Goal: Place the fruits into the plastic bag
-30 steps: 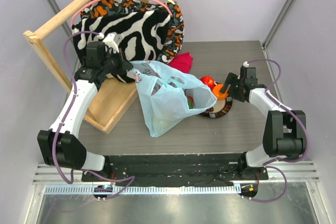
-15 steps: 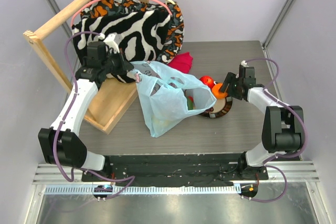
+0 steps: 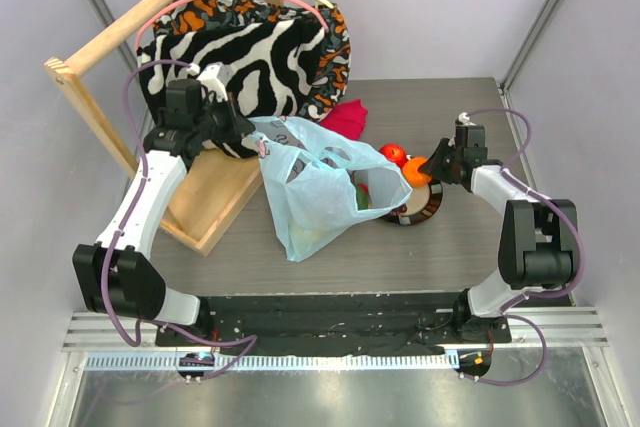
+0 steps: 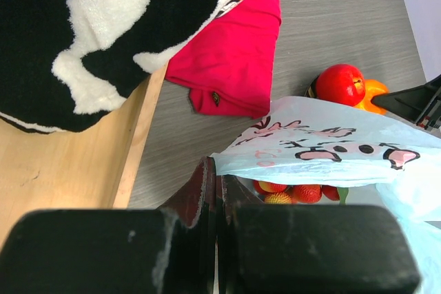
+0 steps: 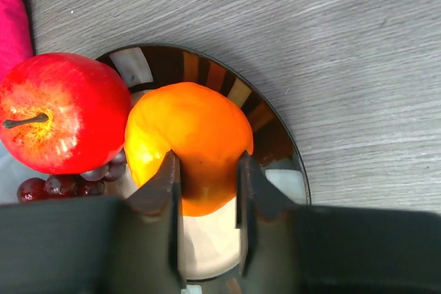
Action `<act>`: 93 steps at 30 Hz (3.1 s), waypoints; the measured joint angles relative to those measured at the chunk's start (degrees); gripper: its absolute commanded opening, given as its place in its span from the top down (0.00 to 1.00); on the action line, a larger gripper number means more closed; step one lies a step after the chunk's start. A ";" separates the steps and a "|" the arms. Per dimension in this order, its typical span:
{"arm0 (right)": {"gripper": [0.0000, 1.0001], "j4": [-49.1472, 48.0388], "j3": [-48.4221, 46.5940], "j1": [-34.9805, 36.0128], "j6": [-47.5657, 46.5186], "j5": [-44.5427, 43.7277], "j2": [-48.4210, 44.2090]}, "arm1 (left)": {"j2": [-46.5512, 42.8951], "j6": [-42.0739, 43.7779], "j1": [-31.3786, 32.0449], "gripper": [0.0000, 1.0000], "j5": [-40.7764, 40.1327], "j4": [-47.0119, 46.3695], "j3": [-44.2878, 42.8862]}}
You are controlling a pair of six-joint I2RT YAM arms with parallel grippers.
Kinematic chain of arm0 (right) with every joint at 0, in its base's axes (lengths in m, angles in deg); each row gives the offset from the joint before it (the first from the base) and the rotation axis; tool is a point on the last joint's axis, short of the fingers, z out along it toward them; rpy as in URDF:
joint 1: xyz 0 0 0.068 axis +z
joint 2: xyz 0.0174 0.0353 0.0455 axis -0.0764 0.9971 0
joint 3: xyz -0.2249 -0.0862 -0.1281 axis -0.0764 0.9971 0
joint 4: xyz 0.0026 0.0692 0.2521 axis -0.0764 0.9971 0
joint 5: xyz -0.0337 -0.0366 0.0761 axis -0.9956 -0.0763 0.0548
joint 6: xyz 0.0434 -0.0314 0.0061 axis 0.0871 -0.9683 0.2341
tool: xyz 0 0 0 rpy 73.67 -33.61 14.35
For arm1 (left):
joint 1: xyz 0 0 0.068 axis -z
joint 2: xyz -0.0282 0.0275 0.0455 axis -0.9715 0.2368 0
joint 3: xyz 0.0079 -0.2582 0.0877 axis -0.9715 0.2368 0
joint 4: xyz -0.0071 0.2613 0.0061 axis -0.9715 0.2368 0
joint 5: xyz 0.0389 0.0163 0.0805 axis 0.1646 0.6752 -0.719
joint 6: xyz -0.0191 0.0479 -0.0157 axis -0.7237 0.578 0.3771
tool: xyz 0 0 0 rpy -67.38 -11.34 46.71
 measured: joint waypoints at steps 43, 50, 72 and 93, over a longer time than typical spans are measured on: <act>0.99 -3.61 -5.44 23.08 -5.57 12.24 -33.83 | 0.00 -1.53 -0.04 1.00 2.16 -0.46 0.00; 0.99 9.99 -12.26 29.66 -11.85 9.38 -31.50 | 0.00 -1.66 -0.04 1.00 2.54 -0.57 0.00; 0.99 26.16 -14.97 42.86 -18.25 -10.95 -18.16 | 0.00 -1.70 -0.04 1.00 2.51 -0.66 0.00; 0.91 22.58 -11.32 46.45 -17.14 -17.75 -6.23 | 0.00 -1.62 -0.04 1.00 2.47 -0.59 0.00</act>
